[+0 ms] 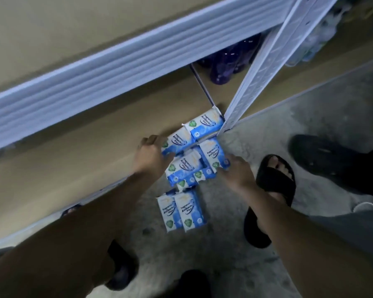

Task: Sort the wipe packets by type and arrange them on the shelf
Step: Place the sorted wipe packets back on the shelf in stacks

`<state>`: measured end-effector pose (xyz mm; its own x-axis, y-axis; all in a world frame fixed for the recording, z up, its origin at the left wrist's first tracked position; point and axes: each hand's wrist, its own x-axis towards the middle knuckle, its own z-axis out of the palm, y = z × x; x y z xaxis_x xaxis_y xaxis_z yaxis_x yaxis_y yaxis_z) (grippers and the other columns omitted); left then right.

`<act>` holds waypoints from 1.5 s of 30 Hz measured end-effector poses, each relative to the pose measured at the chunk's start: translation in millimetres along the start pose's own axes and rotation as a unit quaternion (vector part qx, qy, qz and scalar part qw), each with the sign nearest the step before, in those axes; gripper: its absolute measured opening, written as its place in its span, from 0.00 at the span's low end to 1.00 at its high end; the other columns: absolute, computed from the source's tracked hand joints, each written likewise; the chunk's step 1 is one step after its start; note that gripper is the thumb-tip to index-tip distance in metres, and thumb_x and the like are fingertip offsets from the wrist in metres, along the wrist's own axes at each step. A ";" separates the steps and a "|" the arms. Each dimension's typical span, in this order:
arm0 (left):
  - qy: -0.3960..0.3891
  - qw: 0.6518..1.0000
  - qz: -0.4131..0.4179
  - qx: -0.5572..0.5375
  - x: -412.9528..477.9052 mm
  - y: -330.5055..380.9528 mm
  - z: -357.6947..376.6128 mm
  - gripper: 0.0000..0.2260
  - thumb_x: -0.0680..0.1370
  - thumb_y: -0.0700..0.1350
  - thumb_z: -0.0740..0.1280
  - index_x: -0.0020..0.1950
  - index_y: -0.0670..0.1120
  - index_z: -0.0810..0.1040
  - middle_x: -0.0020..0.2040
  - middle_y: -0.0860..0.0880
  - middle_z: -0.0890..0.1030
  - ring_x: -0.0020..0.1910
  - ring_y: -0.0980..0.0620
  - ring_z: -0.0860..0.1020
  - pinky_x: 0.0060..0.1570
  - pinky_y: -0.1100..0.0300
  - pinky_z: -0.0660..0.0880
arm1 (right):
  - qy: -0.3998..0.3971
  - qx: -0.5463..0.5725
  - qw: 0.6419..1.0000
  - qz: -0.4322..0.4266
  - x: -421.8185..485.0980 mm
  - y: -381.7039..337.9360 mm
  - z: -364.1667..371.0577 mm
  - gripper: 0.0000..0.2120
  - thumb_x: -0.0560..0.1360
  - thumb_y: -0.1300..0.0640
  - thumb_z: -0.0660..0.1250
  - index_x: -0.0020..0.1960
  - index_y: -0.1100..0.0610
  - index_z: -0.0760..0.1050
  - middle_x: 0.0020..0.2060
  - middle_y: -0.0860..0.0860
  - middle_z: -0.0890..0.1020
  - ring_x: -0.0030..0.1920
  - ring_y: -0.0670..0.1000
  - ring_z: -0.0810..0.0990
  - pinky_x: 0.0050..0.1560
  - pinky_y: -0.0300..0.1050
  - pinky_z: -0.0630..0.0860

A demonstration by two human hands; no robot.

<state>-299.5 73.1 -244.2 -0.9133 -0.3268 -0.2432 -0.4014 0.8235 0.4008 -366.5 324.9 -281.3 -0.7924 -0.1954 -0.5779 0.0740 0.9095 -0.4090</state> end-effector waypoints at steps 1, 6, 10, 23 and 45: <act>0.010 1.000 0.020 0.006 2.1 1.3 4.0 0.17 0.75 0.51 0.72 0.62 0.47 0.79 0.59 0.45 0.80 0.58 0.41 0.74 0.54 0.49 0.75 | 0.002 0.004 1.000 0.004 5.6 0.8 1.7 0.23 0.76 0.45 0.66 0.66 0.55 0.74 0.58 0.58 0.78 0.59 0.62 0.77 0.57 0.51 0.77; 0.005 0.987 0.151 0.052 -14.2 1.9 33.8 0.12 0.72 0.49 0.74 0.53 0.46 0.82 0.50 0.46 0.82 0.48 0.43 0.80 0.47 0.52 0.76 | 0.012 0.024 1.000 0.013 25.5 5.3 13.8 0.23 0.75 0.43 0.69 0.62 0.58 0.75 0.54 0.59 0.81 0.55 0.62 0.79 0.54 0.51 0.76; -0.074 0.988 0.119 0.059 -29.5 1.3 50.0 0.19 0.76 0.52 0.72 0.64 0.45 0.78 0.59 0.44 0.81 0.55 0.42 0.80 0.51 0.49 0.79 | 0.034 0.063 0.997 0.015 26.7 4.5 21.5 0.21 0.75 0.47 0.71 0.61 0.60 0.74 0.55 0.59 0.81 0.55 0.61 0.80 0.52 0.50 0.76; -0.110 0.987 0.094 0.066 -33.4 24.6 44.5 0.30 0.75 0.52 0.73 0.73 0.46 0.68 0.67 0.44 0.75 0.64 0.43 0.74 0.57 0.51 0.73 | 0.055 0.097 0.993 0.023 26.8 3.9 22.1 0.20 0.73 0.54 0.74 0.62 0.60 0.75 0.57 0.58 0.82 0.57 0.58 0.80 0.47 0.41 0.69; -0.034 0.997 0.016 -0.070 32.8 -14.6 6.0 0.22 0.73 0.59 0.74 0.64 0.52 0.78 0.56 0.53 0.84 0.52 0.53 0.80 0.48 0.61 0.74 | 0.040 0.123 0.991 0.039 35.1 -1.0 22.7 0.17 0.74 0.51 0.73 0.56 0.60 0.77 0.53 0.56 0.83 0.53 0.56 0.82 0.43 0.42 0.71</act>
<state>-323.1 53.2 -263.4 -0.9210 -0.2656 -0.2849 -0.3821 0.7584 0.5281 -380.6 308.8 -317.2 -0.8229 -0.0905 -0.5610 0.2735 0.8023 -0.5306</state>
